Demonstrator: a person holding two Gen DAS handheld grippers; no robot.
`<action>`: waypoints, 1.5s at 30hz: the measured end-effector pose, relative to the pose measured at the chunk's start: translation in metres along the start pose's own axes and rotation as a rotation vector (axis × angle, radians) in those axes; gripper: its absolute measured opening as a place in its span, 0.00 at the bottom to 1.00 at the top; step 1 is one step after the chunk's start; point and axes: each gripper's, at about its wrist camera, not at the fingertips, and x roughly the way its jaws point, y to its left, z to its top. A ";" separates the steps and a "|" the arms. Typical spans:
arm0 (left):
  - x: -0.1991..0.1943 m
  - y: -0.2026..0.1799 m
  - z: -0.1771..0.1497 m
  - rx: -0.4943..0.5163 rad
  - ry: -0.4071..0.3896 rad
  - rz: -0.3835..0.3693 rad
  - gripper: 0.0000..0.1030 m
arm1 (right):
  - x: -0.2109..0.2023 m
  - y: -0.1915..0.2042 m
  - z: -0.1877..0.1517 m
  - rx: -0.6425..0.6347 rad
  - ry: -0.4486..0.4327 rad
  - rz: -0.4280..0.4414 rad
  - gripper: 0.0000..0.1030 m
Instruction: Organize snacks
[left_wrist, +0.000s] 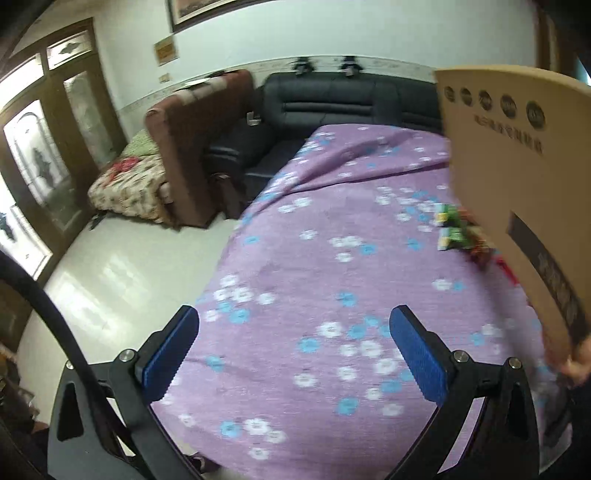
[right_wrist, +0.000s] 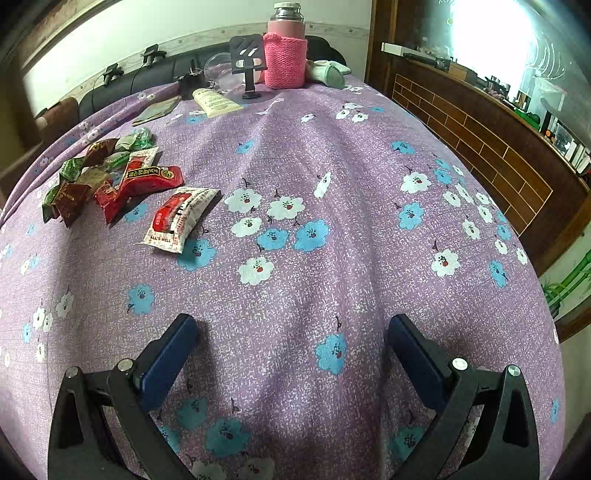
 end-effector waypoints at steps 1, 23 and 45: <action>0.002 0.006 -0.001 -0.006 0.000 0.024 1.00 | 0.000 0.000 0.000 0.000 0.000 0.000 1.00; 0.021 -0.051 0.011 0.062 0.018 -0.069 1.00 | 0.000 0.000 0.000 0.001 -0.001 0.000 1.00; 0.032 -0.226 0.005 0.224 0.064 -0.203 1.00 | 0.003 0.000 0.005 0.001 0.023 0.001 1.00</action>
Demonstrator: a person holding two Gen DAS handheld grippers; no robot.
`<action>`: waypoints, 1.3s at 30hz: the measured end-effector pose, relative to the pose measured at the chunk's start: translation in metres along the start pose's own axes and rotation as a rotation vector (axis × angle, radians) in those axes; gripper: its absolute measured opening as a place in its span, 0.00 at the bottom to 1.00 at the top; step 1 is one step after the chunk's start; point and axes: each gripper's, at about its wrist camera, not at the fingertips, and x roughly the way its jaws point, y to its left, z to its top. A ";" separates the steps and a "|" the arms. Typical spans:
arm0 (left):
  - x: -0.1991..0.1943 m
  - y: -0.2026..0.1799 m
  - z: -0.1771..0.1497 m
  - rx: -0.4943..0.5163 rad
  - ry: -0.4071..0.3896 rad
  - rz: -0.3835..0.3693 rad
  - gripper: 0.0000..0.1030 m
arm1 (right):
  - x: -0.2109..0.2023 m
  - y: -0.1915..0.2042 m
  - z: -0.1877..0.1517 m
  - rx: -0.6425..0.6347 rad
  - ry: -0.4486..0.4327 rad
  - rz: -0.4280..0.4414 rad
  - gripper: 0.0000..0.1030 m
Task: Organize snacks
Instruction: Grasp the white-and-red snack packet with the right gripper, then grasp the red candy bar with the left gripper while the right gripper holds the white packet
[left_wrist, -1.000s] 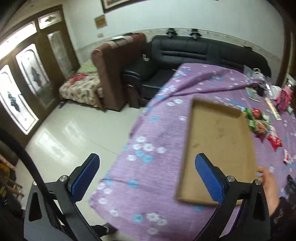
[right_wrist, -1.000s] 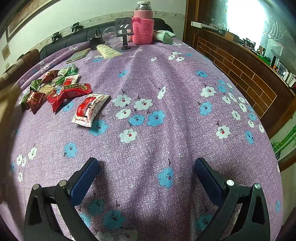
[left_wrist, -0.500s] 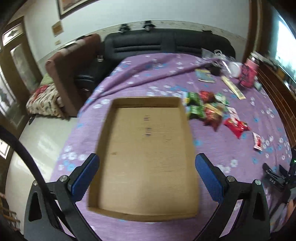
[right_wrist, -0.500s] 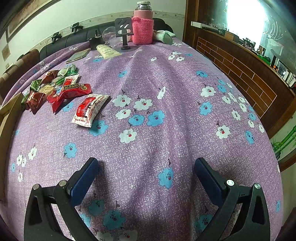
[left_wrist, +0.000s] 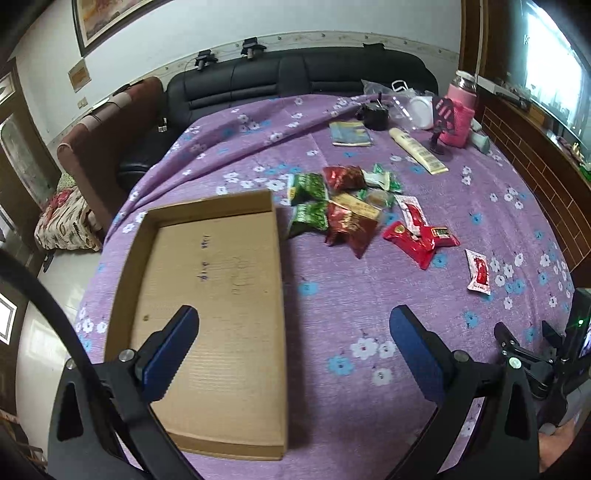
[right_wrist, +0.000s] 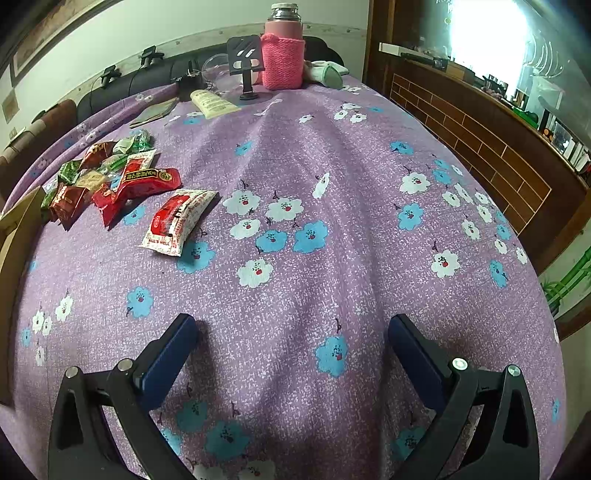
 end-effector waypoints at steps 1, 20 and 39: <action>0.002 -0.002 0.001 -0.001 0.001 -0.003 1.00 | 0.001 0.000 0.004 -0.023 0.029 0.013 1.00; 0.047 -0.031 0.010 0.026 0.102 -0.012 1.00 | 0.037 0.056 0.078 -0.235 0.227 0.202 0.50; 0.082 -0.058 0.064 -0.101 0.203 -0.162 1.00 | 0.036 0.028 0.086 -0.153 0.209 0.218 0.22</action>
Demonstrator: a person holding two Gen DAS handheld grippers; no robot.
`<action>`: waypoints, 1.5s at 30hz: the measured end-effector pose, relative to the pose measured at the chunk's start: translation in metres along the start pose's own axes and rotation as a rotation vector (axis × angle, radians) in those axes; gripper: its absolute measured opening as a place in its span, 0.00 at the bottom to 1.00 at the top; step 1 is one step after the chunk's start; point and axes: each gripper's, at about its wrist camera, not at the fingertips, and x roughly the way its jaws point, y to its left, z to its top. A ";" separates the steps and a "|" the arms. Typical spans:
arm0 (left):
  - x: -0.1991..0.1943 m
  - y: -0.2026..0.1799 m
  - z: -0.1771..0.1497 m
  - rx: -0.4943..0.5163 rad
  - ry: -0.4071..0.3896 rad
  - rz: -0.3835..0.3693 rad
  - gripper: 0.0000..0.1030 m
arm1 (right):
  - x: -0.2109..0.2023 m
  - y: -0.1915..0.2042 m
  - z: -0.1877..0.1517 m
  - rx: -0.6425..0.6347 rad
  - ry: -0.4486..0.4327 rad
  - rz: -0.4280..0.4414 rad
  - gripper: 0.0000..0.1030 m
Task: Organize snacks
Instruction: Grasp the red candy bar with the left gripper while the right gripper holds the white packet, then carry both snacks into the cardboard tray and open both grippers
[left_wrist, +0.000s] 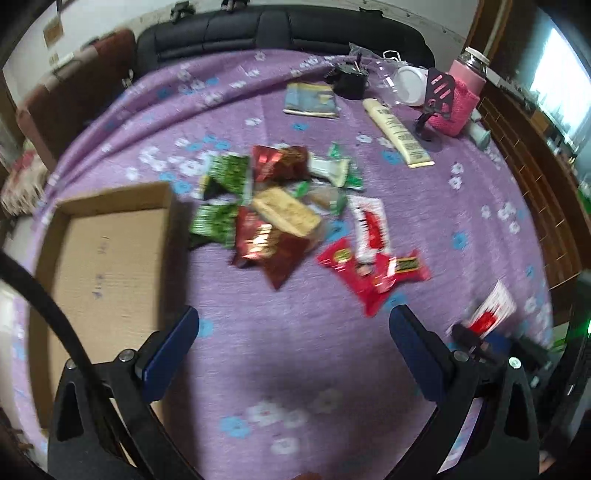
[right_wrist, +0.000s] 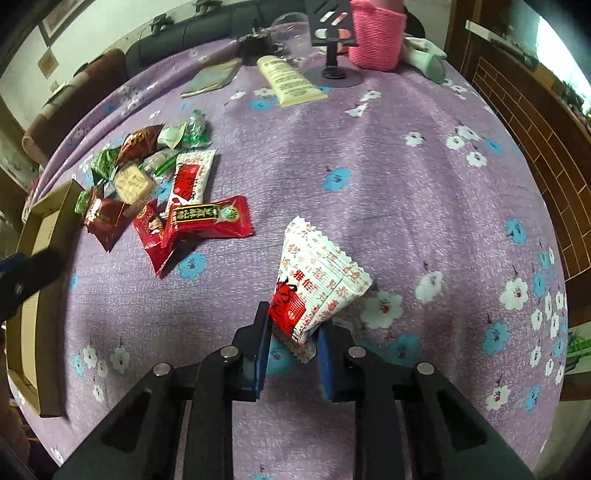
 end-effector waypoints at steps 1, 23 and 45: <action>0.005 -0.002 0.004 -0.016 0.021 -0.014 1.00 | -0.001 -0.003 0.000 0.002 -0.001 0.001 0.22; 0.083 -0.015 0.029 -0.268 0.268 -0.036 0.65 | -0.004 -0.015 -0.007 0.032 0.002 0.052 0.22; 0.046 -0.009 -0.035 -0.066 0.148 -0.054 0.20 | -0.032 -0.012 -0.025 0.024 -0.084 0.082 0.22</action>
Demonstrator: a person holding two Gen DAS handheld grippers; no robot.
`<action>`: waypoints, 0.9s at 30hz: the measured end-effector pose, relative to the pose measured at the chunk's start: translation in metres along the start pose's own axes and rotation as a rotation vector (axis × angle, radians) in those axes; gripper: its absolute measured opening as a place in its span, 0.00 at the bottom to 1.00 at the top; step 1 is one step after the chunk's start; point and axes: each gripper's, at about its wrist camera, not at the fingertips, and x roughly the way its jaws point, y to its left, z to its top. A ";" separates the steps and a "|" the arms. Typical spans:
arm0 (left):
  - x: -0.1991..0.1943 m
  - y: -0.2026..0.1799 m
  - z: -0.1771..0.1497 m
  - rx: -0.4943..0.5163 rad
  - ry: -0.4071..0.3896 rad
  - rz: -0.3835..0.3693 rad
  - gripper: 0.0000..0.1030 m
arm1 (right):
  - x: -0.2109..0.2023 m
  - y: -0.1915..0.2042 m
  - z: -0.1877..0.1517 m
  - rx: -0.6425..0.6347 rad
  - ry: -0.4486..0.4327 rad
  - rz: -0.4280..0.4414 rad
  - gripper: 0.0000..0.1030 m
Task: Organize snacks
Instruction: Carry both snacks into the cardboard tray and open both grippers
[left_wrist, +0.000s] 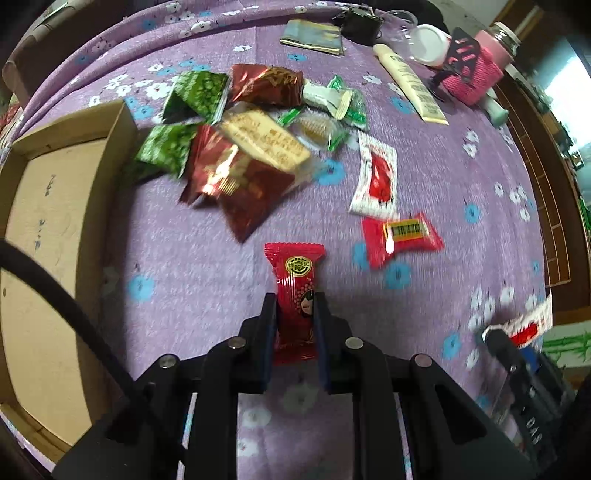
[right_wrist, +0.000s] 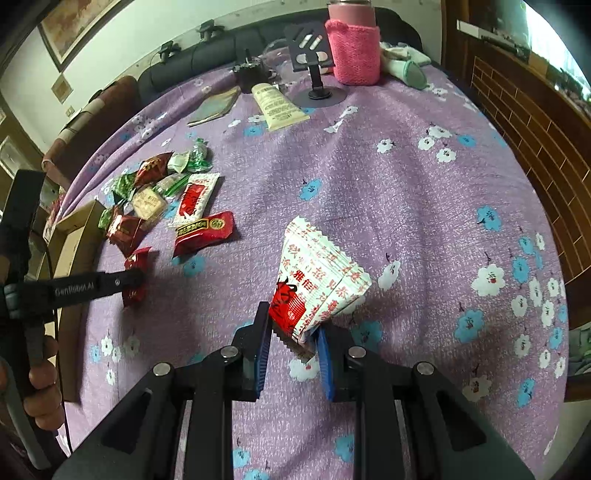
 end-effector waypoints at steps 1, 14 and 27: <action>-0.005 0.004 -0.005 0.010 -0.011 0.001 0.20 | -0.002 0.002 -0.003 -0.004 0.001 -0.001 0.22; -0.070 0.038 -0.060 0.091 -0.175 0.013 0.20 | -0.003 0.061 -0.027 -0.067 0.057 0.028 0.22; -0.109 0.163 -0.047 -0.047 -0.282 0.155 0.20 | 0.013 0.246 0.013 -0.319 0.053 0.224 0.21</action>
